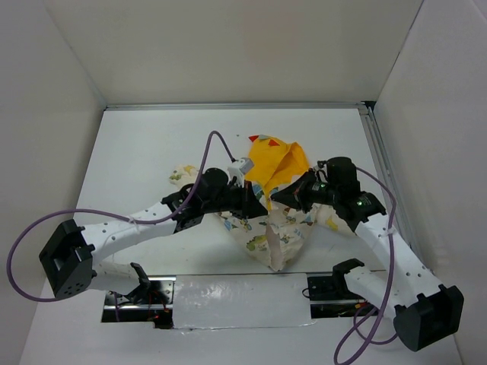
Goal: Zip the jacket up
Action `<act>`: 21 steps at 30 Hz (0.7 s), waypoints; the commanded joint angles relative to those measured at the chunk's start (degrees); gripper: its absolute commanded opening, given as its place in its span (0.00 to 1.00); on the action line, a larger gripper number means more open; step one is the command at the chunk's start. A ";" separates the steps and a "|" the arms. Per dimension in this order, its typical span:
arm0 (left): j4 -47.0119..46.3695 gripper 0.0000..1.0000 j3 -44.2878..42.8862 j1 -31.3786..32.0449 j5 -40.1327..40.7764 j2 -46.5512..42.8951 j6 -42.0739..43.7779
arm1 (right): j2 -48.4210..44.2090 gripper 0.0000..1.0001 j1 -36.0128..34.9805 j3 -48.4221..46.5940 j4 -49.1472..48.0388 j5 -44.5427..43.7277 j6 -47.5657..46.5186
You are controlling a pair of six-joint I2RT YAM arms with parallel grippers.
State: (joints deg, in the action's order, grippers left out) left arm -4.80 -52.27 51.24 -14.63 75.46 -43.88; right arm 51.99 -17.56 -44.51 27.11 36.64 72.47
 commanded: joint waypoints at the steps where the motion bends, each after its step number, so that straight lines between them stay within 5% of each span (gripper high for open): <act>1: 4.62 0.00 3.58 1.67 -4.35 0.47 -1.29 | 0.04 0.00 -0.63 -0.58 -11.21 -11.91 6.18; 14: 10.59 0.00 8.06 5.71 -11.28 0.04 -3.93 | 6.80 0.00 -5.99 -8.30 -12.18 -39.69 5.50; 17: 11.73 0.00 9.81 5.80 -17.25 -1.10 -3.14 | 11.72 0.00 -7.57 -11.03 -9.28 -40.95 3.39; 21: 21.30 0.00 9.56 5.89 -9.84 -2.50 -6.30 | 11.83 0.00 -9.24 -6.57 -7.79 -36.91 1.80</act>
State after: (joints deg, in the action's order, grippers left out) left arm -0.67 -44.36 53.82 -16.73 75.40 -47.86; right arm 64.84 -27.70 -50.46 28.80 12.91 74.85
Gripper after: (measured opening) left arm 0.103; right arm 0.007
